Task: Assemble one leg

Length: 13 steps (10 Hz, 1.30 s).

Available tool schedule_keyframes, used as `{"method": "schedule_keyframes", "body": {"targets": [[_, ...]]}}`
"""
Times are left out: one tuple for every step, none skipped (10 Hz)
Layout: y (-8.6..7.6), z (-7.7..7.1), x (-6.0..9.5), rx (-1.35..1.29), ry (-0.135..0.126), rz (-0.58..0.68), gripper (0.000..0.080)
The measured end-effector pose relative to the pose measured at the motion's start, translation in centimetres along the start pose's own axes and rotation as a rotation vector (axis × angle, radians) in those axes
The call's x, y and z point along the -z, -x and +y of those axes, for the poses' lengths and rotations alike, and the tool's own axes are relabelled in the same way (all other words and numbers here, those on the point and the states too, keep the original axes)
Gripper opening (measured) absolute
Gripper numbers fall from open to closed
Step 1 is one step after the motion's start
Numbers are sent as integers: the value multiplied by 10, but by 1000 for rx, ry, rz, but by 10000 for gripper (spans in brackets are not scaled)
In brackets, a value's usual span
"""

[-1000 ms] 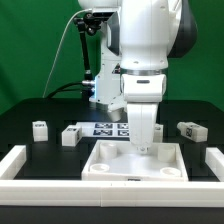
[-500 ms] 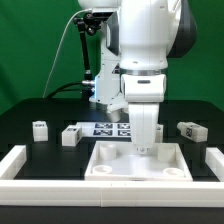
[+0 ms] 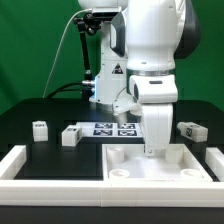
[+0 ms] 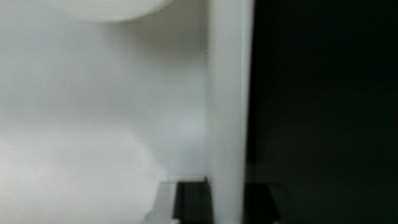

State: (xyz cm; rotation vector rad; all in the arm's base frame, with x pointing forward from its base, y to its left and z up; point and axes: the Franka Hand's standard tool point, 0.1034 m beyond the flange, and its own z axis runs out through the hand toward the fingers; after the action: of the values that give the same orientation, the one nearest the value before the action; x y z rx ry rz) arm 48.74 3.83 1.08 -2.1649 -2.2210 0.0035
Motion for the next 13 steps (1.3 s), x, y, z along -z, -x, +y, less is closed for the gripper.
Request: {"method": "schedule_keyframes", "body": {"targets": [[-1,0,0,-2,1,0,58],[-7,0,0,7,1,3,58],[-18,1,-1,12,-1,7,58],[-27,3,-1,6,-7,8,59],[-29,3,-1,-4,-11,7,59],[-31,4,-1,-17,-10,8,59],[-33,4,-1,-32,-9,10,59],[-34,4,-1,-46,-10,11,59],[-34,4,-1,-46,-9,11,59],[-34,4,-1,-47,-10,11,59],[-33,4,-1,-48,-10,11,228],[-33,3,-1,-48,-10,11,365],[-33,3,-1,-48,-10,11,365]]}}
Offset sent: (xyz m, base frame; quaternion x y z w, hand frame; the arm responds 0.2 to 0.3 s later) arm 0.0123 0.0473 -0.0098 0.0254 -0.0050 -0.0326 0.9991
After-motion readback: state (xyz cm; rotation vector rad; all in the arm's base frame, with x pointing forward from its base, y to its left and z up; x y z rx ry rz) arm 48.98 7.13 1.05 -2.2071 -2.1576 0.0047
